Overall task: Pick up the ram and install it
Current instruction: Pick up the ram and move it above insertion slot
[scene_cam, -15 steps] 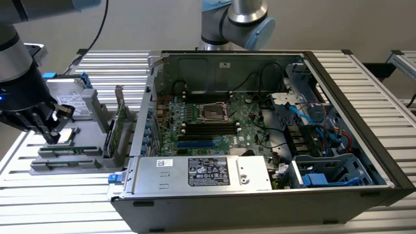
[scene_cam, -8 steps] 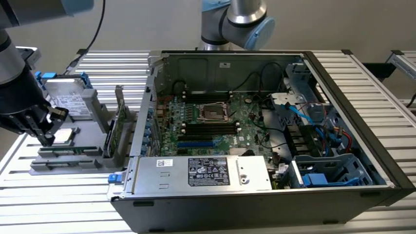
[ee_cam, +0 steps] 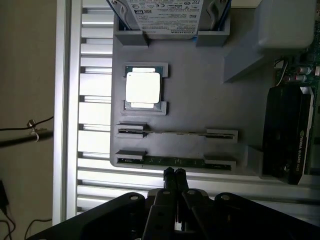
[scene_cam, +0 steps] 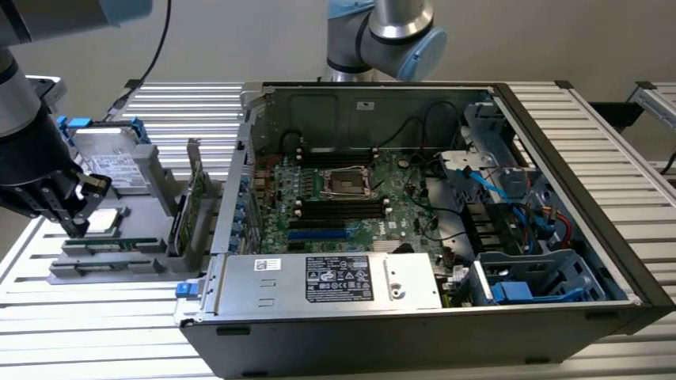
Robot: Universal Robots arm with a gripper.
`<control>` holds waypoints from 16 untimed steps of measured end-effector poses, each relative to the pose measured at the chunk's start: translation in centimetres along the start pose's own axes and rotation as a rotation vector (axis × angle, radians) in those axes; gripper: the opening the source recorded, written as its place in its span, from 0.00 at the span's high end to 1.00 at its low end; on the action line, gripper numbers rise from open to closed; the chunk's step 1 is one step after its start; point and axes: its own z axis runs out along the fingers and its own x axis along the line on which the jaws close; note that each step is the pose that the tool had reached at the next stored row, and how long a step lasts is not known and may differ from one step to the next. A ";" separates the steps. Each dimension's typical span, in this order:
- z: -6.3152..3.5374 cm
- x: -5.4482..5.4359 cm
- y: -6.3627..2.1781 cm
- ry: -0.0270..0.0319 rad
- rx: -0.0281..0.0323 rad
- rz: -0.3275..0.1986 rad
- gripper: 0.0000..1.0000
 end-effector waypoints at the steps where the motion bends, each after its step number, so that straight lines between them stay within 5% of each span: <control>1: 0.00 0.0 0.00 0.0000 0.0000 0.000 0.90; 4: 0.01 0.0 0.08 -0.0011 0.0007 -0.008 0.90; 16: 0.01 0.0 0.08 0.0042 0.0199 -0.224 0.90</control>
